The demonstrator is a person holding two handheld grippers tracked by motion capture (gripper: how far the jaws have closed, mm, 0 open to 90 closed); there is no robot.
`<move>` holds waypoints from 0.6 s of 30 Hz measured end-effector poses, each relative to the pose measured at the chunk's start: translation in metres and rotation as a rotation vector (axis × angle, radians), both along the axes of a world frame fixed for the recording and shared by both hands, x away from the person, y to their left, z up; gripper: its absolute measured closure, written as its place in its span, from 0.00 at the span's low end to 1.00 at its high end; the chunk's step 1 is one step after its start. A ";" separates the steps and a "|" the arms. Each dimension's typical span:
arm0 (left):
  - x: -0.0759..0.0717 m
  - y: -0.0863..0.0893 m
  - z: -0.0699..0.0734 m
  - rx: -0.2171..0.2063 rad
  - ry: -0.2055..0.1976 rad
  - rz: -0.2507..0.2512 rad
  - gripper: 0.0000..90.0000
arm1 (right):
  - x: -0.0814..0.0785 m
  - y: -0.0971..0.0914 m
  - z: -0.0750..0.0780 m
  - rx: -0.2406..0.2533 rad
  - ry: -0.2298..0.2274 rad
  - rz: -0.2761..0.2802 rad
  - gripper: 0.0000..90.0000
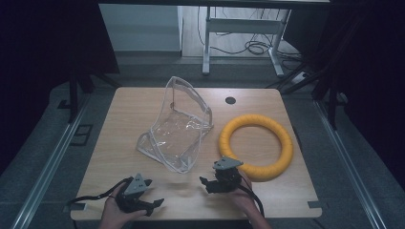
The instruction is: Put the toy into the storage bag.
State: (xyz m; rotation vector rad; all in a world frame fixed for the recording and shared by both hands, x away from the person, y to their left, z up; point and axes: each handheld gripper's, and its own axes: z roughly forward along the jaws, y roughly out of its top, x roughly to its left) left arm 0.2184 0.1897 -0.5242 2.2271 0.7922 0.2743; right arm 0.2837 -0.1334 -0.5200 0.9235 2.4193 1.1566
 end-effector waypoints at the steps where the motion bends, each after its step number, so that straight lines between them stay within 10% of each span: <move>1: 0.000 0.000 0.000 -0.002 0.000 0.001 0.21 | 0.000 -0.001 0.001 0.001 -0.005 -0.003 0.24; 18: -0.001 0.003 0.002 -0.020 -0.007 0.017 0.21 | -0.003 -0.006 0.010 0.027 -0.005 0.027 0.28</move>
